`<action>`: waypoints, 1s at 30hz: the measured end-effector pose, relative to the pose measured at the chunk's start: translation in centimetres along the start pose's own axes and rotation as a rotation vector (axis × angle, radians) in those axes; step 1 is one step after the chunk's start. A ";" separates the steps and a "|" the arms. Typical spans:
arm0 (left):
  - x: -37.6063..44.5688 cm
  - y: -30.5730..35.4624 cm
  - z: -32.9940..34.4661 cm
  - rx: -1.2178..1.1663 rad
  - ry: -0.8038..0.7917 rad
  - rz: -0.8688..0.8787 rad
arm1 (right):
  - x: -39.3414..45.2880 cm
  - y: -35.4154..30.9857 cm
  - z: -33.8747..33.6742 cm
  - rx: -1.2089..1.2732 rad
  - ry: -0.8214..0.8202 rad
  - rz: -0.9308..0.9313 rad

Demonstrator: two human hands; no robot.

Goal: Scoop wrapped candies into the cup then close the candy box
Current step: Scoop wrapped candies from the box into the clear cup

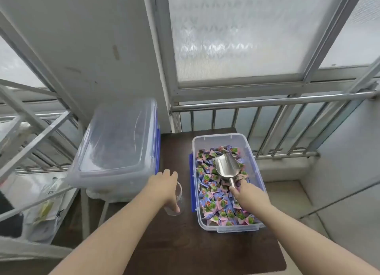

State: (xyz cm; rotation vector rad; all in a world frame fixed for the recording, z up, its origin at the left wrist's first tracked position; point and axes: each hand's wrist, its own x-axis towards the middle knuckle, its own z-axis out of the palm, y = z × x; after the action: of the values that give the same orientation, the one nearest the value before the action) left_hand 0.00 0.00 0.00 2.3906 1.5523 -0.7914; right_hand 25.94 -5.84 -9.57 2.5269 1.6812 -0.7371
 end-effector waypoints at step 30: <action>1.1 10.7 12.7 -1.712 0.062 -0.336 | -4.0 4.5 -5.4 0.142 -0.165 0.038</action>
State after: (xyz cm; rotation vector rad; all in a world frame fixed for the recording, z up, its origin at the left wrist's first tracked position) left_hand 5.64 -9.19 -12.65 0.8737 1.5165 0.5307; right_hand 30.68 -9.73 -4.25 2.4981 1.5768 -1.0648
